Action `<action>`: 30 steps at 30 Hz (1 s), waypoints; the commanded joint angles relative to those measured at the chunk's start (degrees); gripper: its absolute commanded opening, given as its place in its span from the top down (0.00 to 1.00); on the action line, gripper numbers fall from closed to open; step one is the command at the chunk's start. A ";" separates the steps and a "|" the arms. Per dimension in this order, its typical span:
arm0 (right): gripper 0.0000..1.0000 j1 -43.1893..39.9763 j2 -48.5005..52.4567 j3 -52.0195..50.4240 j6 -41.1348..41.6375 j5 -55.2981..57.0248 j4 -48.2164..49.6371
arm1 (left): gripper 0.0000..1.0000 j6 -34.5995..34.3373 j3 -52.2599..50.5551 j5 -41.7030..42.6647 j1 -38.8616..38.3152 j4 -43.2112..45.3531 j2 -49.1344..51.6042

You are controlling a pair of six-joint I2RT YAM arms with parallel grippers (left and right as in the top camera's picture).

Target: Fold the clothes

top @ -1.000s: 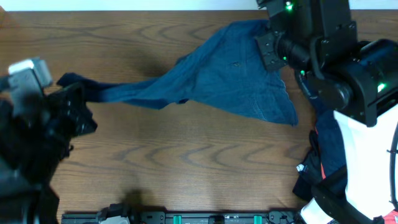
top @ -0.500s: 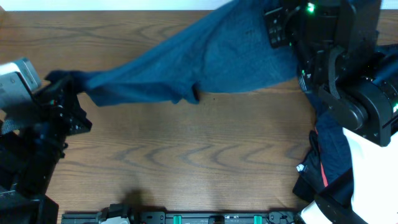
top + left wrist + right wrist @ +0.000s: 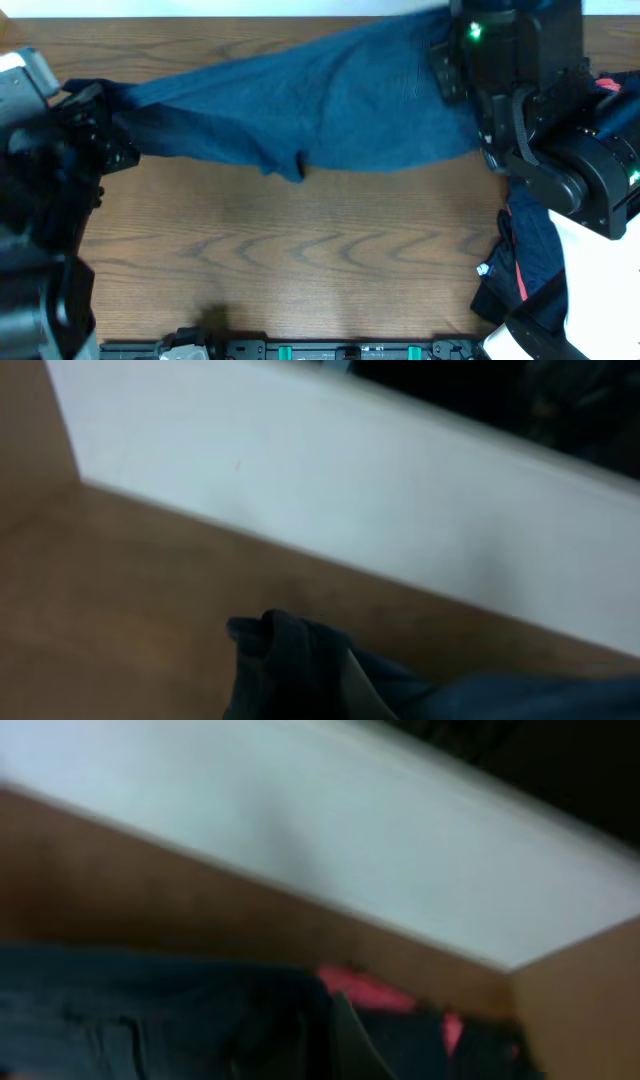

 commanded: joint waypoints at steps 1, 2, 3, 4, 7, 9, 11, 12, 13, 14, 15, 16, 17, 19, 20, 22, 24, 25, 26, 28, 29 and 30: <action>0.99 -2.56 -0.70 1.11 13.81 -3.37 -4.96 | 0.94 -2.56 1.09 -5.14 0.68 -4.04 3.45; 0.99 -3.08 -0.50 1.11 15.69 -6.21 -6.88 | 0.94 -3.13 1.09 -4.72 0.68 -5.99 4.48; 0.99 -3.85 -0.17 1.09 17.09 -10.88 -9.25 | 0.94 -3.91 1.09 -4.15 0.68 -8.66 5.66; 0.99 -4.33 0.07 1.03 17.51 -14.34 -10.93 | 0.94 -3.96 1.09 -3.23 0.68 -10.95 6.64; 0.99 -4.83 0.33 -1.49 16.68 -26.56 -11.43 | 0.94 -4.02 1.07 0.15 0.61 -18.36 9.55; 0.99 -4.83 0.39 -4.13 16.55 -29.24 -11.43 | 0.94 -3.91 1.07 0.66 0.42 -21.70 10.80; 0.99 -4.85 0.46 -6.99 16.61 -28.76 -11.19 | 0.94 -3.58 1.07 0.66 0.24 -23.30 11.67; 0.99 -4.92 0.59 -8.59 16.55 -27.58 -10.78 | 0.94 -2.95 1.07 0.66 0.09 -23.28 11.89; 0.99 -5.16 0.74 -9.84 16.57 -26.43 -10.36 | 0.94 -2.60 1.07 0.66 0.09 -22.88 12.02; 0.99 -5.42 0.94 -10.99 16.24 -25.64 -9.46 | 0.94 -2.60 1.07 0.66 0.09 -22.14 12.07; 0.99 -5.62 1.14 -12.02 14.32 -25.38 -8.00 | 0.94 -2.45 1.07 0.66 0.02 -21.07 12.07; 0.99 -5.79 1.51 -13.09 12.26 -25.29 -5.84 | 0.94 -2.21 1.07 0.66 0.00 -19.58 12.07; 0.99 -6.03 1.77 -13.81 10.36 -25.20 -3.23 | 0.94 -2.21 1.07 0.66 -0.02 -17.51 12.09; 0.99 -6.60 2.29 -14.58 8.55 -23.41 1.86 | 0.94 -2.23 1.07 0.66 -0.02 -12.70 12.24; 0.99 -6.97 2.54 -14.67 8.33 -21.35 4.70 | 0.94 -2.21 1.07 0.66 -0.02 -10.32 12.39; 0.99 -7.96 2.84 -14.67 7.85 -17.94 10.21 | 0.94 -2.27 1.09 0.63 -0.09 -5.07 12.92; 0.99 -9.49 2.89 -14.67 5.64 -17.05 16.65 | 0.94 -2.23 1.09 0.50 -0.09 0.66 13.73; 0.99 -10.10 2.89 -14.67 5.40 -16.55 18.73 | 0.94 -2.23 1.09 0.42 -0.09 2.75 14.08; 0.99 -10.84 2.86 -14.67 4.74 -16.20 21.22 | 0.94 -2.19 1.09 0.07 -0.13 5.42 14.60; 0.99 -12.61 2.86 -14.64 2.34 -16.28 26.82 | 0.94 -2.21 1.09 -1.73 -0.13 11.26 15.85; 0.99 -13.49 2.86 -14.64 0.92 -16.28 29.79 | 0.94 -2.12 1.09 -2.25 -0.11 14.29 16.48; 0.99 -14.21 2.86 -14.64 -0.22 -16.28 32.11 | 0.94 -1.95 1.09 -2.40 -0.13 16.85 17.05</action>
